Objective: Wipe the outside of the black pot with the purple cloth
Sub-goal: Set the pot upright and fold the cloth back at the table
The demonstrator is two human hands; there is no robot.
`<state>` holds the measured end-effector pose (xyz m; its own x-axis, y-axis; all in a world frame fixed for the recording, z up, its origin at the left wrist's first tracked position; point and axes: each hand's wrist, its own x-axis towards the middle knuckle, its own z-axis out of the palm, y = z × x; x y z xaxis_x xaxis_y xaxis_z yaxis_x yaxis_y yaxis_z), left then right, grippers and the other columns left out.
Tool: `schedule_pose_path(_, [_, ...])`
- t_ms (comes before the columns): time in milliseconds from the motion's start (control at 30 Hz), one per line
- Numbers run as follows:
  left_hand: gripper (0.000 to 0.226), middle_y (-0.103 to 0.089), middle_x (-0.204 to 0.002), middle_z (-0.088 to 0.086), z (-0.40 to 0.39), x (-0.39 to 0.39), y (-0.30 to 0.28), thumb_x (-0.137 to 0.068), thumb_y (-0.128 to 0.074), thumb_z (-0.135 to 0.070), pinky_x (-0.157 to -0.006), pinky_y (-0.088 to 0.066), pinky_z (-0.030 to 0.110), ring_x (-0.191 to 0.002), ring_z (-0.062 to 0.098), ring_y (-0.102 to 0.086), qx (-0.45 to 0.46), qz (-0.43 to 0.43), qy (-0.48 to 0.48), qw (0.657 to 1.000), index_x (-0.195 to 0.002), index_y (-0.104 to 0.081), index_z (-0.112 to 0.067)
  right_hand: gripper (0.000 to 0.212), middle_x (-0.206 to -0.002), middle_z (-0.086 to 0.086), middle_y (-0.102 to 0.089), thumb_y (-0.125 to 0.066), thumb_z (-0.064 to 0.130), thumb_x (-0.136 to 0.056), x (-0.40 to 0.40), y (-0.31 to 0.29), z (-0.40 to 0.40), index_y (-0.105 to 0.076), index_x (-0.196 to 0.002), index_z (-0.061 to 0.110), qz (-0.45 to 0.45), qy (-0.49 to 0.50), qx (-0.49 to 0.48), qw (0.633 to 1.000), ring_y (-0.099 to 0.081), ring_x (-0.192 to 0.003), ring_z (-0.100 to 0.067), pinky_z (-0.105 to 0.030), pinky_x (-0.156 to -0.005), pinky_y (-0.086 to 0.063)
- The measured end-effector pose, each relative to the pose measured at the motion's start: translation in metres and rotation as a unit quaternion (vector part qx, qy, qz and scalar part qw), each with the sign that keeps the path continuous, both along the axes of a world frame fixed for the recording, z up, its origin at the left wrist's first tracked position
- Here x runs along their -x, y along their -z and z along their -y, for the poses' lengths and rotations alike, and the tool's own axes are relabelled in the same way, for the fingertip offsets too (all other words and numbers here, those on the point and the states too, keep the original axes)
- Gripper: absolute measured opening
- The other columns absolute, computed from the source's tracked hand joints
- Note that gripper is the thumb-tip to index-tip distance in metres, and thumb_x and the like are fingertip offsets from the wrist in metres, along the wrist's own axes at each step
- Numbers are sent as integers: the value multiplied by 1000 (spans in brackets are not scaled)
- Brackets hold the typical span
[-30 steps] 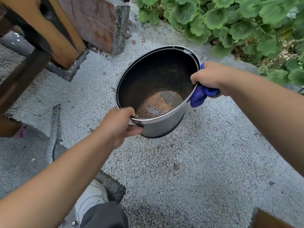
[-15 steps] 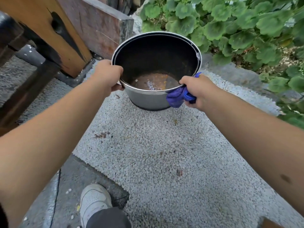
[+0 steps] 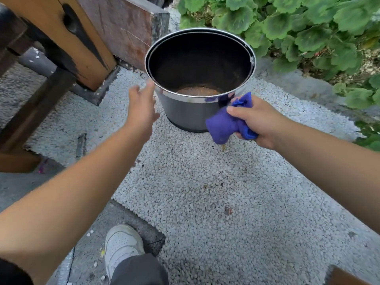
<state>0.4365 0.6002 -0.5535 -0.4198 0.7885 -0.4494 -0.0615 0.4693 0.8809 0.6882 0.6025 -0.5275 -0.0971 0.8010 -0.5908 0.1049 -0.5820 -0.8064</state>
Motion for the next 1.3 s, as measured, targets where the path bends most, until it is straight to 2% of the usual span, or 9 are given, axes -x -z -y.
schedule_pose_path(100, [75, -45, -145, -2, 51, -24, 4, -86, -46, -65, -104, -42, 46, -129, 20, -47, 24, -7, 50, 998, -147, -31, -24, 40, -108, 4, -70, -63, 9, -92, -8, -7, 25, -55, -124, 32, -99, -18, -4, 995, -71, -76, -13, -33, -55, -55])
schedule_pose_path(267, [78, -49, -147, -7, 85, -56, 3, -77, -65, -58, -107, -40, 43, -131, 13, -50, 15, 205, 214, 955, -145, -39, -29, 57, -130, -15, -63, -59, 8, -79, -12, -24, 47, -51, -136, 10, -256, -126, 59, 957, -64, -113, -33, -51, -84, -56])
schedule_pose_path(433, [64, -71, -118, 3, 88, -48, 2, -65, -89, -38, -70, -59, 35, -95, 19, -71, 9, 408, 271, 871, -123, -64, -26, 57, -122, -21, -66, -65, 7, -73, -14, -21, 48, -56, -128, -2, -268, -83, 90, 956, -67, -106, -30, -45, -94, -51])
schedule_pose_path(600, [71, -75, -110, 3, 93, -41, 7, -80, -71, 0, -74, -58, 31, -96, 16, -71, -24, 231, 206, 951, -139, -44, -28, 39, -121, -21, -65, -55, -1, -92, -28, -10, 46, -53, -131, 8, -110, 12, 51, 993, -71, -92, -25, -38, -77, -60])
schedule_pose_path(700, [63, -77, -93, 1, 101, -37, 14, -84, -69, 7, -68, -55, 24, -82, 10, -71, -58, 165, 204, 963, -128, -47, -32, 66, -116, -18, -63, -56, -9, -92, -32, 2, 56, -42, -137, 36, -78, 22, 12, 997, -72, -84, -21, -34, -68, -59])
schedule_pose_path(867, [52, -71, -104, -1, 103, -30, 8, -69, -72, 4, -78, -54, 25, -91, 11, -65, -52, 180, 261, 947, -110, -66, -27, 84, -126, 5, -60, -75, 1, -81, -35, 12, 60, -41, -134, 58, -18, -169, -95, 981, -69, -101, -9, -21, -77, -56])
schedule_pose_path(967, [45, -73, -101, -3, 97, -20, 0, -71, -72, 1, -80, -54, 24, -91, 10, -66, -59, 121, 312, 940, -105, -70, -30, 79, -131, 26, -50, -82, 17, -75, -36, 12, 55, -43, -129, 59, 132, -298, -146, 934, -55, -112, 6, -9, -90, -44])
schedule_pose_path(1167, [22, -74, -93, -13, 88, -20, -24, -73, -74, -28, -83, -50, 25, -87, 6, -66, -138, -90, 346, 924, -88, -74, -45, 73, -112, 11, -45, -77, 29, -79, -25, 16, 52, -40, -136, 56, 216, -392, -205, 870, -43, -103, -3, -7, -87, -30])
schedule_pose_path(1300, [11, -67, -84, -7, 84, -21, -39, -78, -64, -40, -76, -44, 24, -81, 6, -60, -186, -187, 342, 902, -83, -69, -32, 42, -103, 4, -50, -78, 15, -76, -18, 9, 52, -53, -90, 46, 177, -344, -247, 888, -51, -93, -11, -17, -81, -40])
